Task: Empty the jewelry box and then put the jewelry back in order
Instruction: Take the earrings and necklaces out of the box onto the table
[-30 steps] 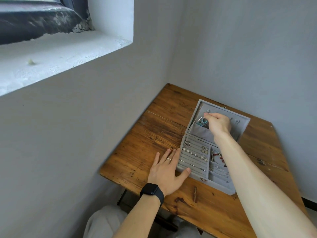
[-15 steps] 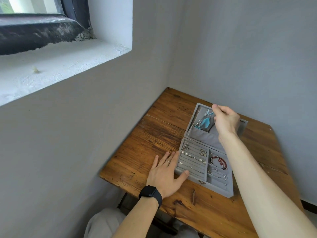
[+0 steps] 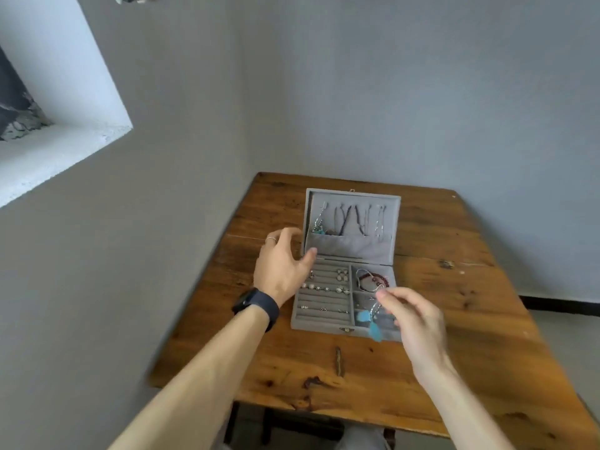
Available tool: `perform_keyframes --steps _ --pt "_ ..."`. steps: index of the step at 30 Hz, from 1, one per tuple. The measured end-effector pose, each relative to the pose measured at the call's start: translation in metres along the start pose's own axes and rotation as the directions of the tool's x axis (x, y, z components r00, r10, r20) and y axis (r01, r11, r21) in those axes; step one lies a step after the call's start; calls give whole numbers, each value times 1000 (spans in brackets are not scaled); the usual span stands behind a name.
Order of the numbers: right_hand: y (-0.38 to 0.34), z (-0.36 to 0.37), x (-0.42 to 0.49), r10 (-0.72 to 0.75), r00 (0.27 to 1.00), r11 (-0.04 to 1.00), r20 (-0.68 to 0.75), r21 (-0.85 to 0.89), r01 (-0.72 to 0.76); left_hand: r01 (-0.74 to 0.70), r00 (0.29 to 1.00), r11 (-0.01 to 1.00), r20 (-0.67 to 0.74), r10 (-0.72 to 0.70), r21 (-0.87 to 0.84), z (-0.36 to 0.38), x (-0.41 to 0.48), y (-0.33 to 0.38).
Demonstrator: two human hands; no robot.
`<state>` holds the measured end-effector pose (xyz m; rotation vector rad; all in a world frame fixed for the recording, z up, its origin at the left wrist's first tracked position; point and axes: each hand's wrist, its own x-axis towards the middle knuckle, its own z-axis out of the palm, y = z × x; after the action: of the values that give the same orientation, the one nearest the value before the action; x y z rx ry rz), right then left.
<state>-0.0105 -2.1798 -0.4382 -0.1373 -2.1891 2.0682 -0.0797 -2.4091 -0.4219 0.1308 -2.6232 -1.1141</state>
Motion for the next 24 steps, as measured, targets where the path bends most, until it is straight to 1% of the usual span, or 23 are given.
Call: perform_keyframes --steps 3,7,13,18,21,24 --pt "25 -12 -11 73 997 997 0 -24 -73 -3 1000 1000 -14 3 -2 4 26 19" --pt "38 -18 -12 106 994 992 16 -67 -105 56 998 995 -37 -53 86 19 44 33" --pt "45 -18 -9 84 994 984 70 -165 -72 101 992 985 -95 -88 142 41 56 40" --pt "48 -17 -11 49 997 985 67 -169 -37 147 979 978 -164 -122 150 45 67 46" --pt "47 -17 -11 44 996 985 72 -170 -31 136 981 980 -156 -113 145 45 71 48" --pt "46 -18 -10 53 995 983 79 -181 -38 93 985 992 -153 -79 90 44 76 48"
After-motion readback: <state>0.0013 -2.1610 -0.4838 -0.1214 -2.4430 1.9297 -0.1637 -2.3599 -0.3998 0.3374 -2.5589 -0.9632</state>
